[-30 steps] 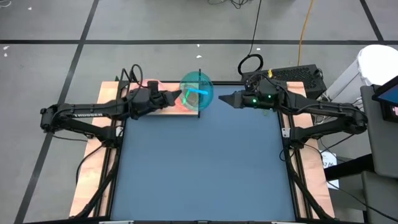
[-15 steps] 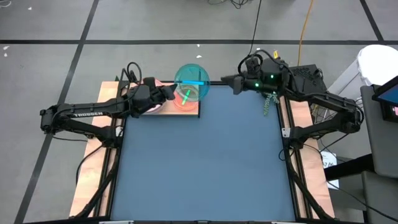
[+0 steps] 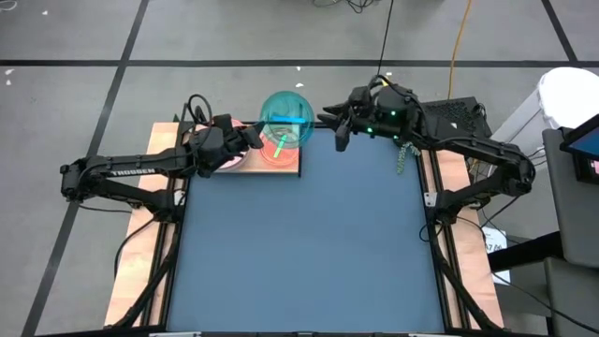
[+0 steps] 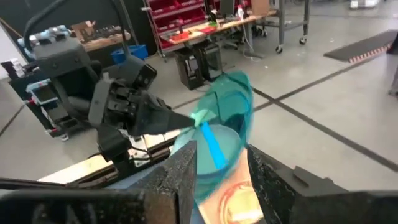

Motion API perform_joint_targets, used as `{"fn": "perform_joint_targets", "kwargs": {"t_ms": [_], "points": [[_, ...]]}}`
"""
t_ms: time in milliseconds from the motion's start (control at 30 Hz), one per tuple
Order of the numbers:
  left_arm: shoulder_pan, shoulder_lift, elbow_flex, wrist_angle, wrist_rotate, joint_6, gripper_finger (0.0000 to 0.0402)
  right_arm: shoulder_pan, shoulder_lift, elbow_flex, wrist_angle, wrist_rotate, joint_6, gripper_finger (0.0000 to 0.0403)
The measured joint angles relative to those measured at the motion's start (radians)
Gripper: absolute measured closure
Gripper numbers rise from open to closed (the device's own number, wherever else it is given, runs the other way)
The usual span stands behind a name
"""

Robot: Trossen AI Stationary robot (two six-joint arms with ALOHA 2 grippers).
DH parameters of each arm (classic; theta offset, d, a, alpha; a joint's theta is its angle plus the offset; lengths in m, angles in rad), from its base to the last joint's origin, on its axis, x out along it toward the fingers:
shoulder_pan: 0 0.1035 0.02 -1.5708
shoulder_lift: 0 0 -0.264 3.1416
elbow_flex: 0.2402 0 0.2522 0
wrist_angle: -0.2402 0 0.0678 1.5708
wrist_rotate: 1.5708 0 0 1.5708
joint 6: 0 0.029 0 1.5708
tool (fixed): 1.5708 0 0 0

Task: Place and stack plates onto a shelf
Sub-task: Stack the blue plate on top of the green plate on the shelf

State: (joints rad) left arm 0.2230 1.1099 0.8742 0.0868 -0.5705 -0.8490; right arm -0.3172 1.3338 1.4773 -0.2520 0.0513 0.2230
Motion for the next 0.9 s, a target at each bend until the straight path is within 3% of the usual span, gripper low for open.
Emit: {"fn": "perform_joint_targets", "kwargs": {"t_ms": [533, 900], "points": [[0.0, 0.0, 0.0, 0.053, -0.01, 0.139, 0.0401, -0.03, 0.053, 0.0, -0.008, 0.0, -0.011, 0.0282], [0.0, 0.0, 0.0, 0.053, -0.017, 0.157, 0.0401, -0.03, 0.067, 0.0, -0.006, -0.002, -0.034, 0.0355]]}}
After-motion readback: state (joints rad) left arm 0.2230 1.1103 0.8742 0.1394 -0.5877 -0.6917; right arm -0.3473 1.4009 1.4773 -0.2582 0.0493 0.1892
